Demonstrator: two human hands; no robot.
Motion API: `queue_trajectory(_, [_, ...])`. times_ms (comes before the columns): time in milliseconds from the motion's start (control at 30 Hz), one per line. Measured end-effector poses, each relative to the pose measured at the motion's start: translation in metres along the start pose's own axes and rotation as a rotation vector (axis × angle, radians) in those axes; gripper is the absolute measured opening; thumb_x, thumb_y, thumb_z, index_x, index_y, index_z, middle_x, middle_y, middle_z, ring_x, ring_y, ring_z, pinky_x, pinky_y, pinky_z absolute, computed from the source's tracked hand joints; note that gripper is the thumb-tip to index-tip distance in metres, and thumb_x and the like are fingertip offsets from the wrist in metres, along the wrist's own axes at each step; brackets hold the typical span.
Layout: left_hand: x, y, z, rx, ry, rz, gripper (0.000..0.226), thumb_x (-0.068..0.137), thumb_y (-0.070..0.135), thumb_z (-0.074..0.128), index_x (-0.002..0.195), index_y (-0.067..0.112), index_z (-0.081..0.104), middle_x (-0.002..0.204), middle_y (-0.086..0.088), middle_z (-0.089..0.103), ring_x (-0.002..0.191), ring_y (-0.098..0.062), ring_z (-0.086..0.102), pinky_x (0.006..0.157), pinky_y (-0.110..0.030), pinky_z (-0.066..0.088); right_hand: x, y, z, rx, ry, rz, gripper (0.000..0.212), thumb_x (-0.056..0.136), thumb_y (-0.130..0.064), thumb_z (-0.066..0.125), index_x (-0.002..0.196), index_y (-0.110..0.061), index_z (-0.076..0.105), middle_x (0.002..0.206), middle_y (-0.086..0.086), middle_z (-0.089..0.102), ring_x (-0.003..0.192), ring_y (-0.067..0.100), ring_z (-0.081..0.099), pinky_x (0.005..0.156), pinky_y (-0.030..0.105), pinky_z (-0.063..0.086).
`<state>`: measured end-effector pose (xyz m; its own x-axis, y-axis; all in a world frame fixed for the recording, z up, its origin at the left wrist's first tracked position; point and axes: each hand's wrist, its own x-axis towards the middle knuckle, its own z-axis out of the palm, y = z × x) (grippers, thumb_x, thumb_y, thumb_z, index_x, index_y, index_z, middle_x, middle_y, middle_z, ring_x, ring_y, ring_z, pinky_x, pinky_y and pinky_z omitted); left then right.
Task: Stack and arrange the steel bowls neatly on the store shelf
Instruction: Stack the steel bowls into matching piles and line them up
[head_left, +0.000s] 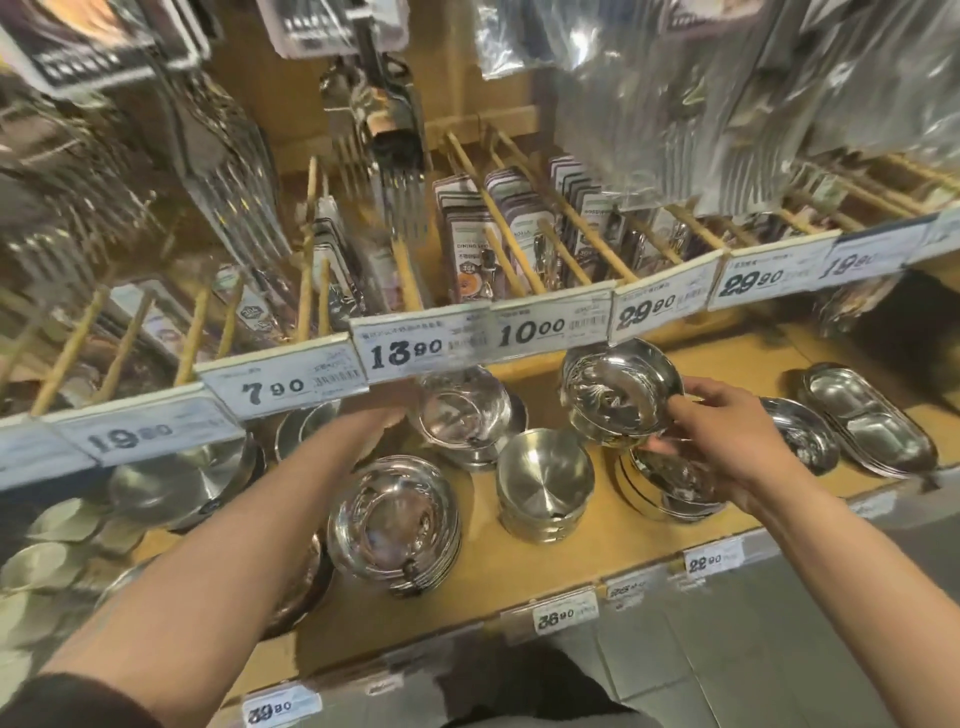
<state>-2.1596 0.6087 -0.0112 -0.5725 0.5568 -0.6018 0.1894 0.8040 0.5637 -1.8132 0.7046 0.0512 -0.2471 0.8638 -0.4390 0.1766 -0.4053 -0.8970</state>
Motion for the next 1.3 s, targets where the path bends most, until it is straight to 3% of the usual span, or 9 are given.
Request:
queue_trajectory(100, [-0.026, 0.003, -0.010, 0.018, 0.017, 0.106, 0.010, 0.096, 0.005, 0.059, 0.090, -0.001, 0.065, 0.097, -0.014, 0.066, 0.093, -0.026, 0.063, 0.084, -0.033, 0.054, -0.004, -0.002, 0.001, -0.040, -0.018, 0.005, 0.032, 0.095, -0.001, 0.059, 0.125, -0.012, 0.063, 0.083, 0.015, 0.078, 0.063, 0.024, 0.072, 0.073, 0.039, 0.059])
queue_trajectory(167, [-0.048, 0.004, -0.016, 0.008, 0.068, 0.157, 0.021, 0.091, 0.000, 0.062, 0.072, 0.006, 0.058, 0.077, -0.006, 0.058, 0.072, -0.017, 0.055, 0.066, -0.025, 0.049, -0.007, -0.003, 0.003, -0.042, -0.035, -0.004, 0.027, 0.094, 0.000, 0.060, 0.119, -0.009, 0.066, 0.084, 0.015, 0.078, 0.064, 0.023, 0.074, 0.066, 0.034, 0.063])
queue_trajectory(267, [-0.065, -0.011, -0.030, 0.038, 0.126, 0.190, 0.004, 0.089, 0.001, 0.067, 0.089, -0.002, 0.068, 0.087, -0.015, 0.065, 0.083, -0.025, 0.061, 0.080, -0.038, 0.057, -0.011, -0.003, 0.008, -0.033, -0.049, -0.006, 0.022, 0.094, 0.001, 0.060, 0.111, -0.009, 0.069, 0.087, 0.015, 0.078, 0.066, 0.022, 0.075, 0.057, 0.023, 0.062])
queue_trajectory(433, [-0.084, -0.042, -0.052, -0.054, 0.121, 0.081, 0.010, 0.099, 0.003, 0.056, 0.096, 0.005, 0.065, 0.081, -0.007, 0.063, 0.066, -0.016, 0.059, 0.051, -0.023, 0.054, -0.018, 0.000, 0.015, -0.047, -0.080, -0.020, 0.020, 0.094, 0.003, 0.057, 0.107, -0.008, 0.069, 0.089, 0.018, 0.075, 0.062, 0.019, 0.075, 0.050, 0.019, 0.057])
queue_trajectory(567, [-0.087, -0.068, -0.054, -0.122, 0.194, 0.120, 0.025, 0.098, 0.011, 0.062, 0.119, -0.001, 0.067, 0.107, -0.012, 0.070, 0.080, -0.019, 0.066, 0.073, -0.030, 0.058, -0.026, 0.001, 0.022, -0.041, -0.107, -0.006, 0.020, 0.094, 0.004, 0.057, 0.106, -0.006, 0.069, 0.092, 0.021, 0.075, 0.061, 0.019, 0.074, 0.046, 0.017, 0.055])
queue_trajectory(667, [-0.089, -0.079, -0.046, -0.092, 0.175, 0.174, 0.019, 0.094, 0.009, 0.067, 0.110, 0.004, 0.075, 0.117, -0.007, 0.073, 0.094, -0.020, 0.071, 0.079, -0.026, 0.056, -0.032, 0.005, 0.027, -0.072, -0.106, -0.018, 0.019, 0.095, 0.002, 0.055, 0.102, -0.008, 0.070, 0.092, 0.020, 0.074, 0.057, 0.016, 0.073, 0.039, 0.015, 0.049])
queue_trajectory(800, [-0.092, -0.086, -0.035, -0.035, 0.187, 0.211, 0.015, 0.090, 0.007, 0.070, 0.100, 0.013, 0.079, 0.119, -0.005, 0.073, 0.098, -0.018, 0.068, 0.082, -0.023, 0.051, -0.038, 0.011, 0.027, -0.074, -0.109, -0.018, 0.019, 0.095, 0.003, 0.056, 0.106, -0.004, 0.069, 0.091, 0.018, 0.075, 0.064, 0.021, 0.074, 0.055, 0.023, 0.061])
queue_trajectory(967, [-0.094, -0.090, -0.026, -0.011, 0.220, 0.223, 0.016, 0.086, 0.007, 0.075, 0.095, 0.019, 0.076, 0.126, -0.007, 0.071, 0.111, -0.023, 0.066, 0.104, -0.036, 0.050, -0.046, 0.019, 0.022, -0.065, -0.099, -0.027, 0.018, 0.094, 0.005, 0.055, 0.101, -0.004, 0.069, 0.095, 0.022, 0.074, 0.066, 0.022, 0.074, 0.057, 0.024, 0.062])
queue_trajectory(1300, [-0.096, -0.096, -0.019, 0.112, 0.452, 0.295, 0.014, 0.087, 0.012, 0.075, 0.096, 0.018, 0.082, 0.109, 0.000, 0.078, 0.102, -0.018, 0.070, 0.082, -0.026, 0.050, -0.062, 0.029, 0.004, -0.033, -0.097, -0.007, 0.016, 0.094, 0.006, 0.056, 0.102, 0.002, 0.068, 0.089, 0.020, 0.073, 0.062, 0.021, 0.073, 0.058, 0.027, 0.062])
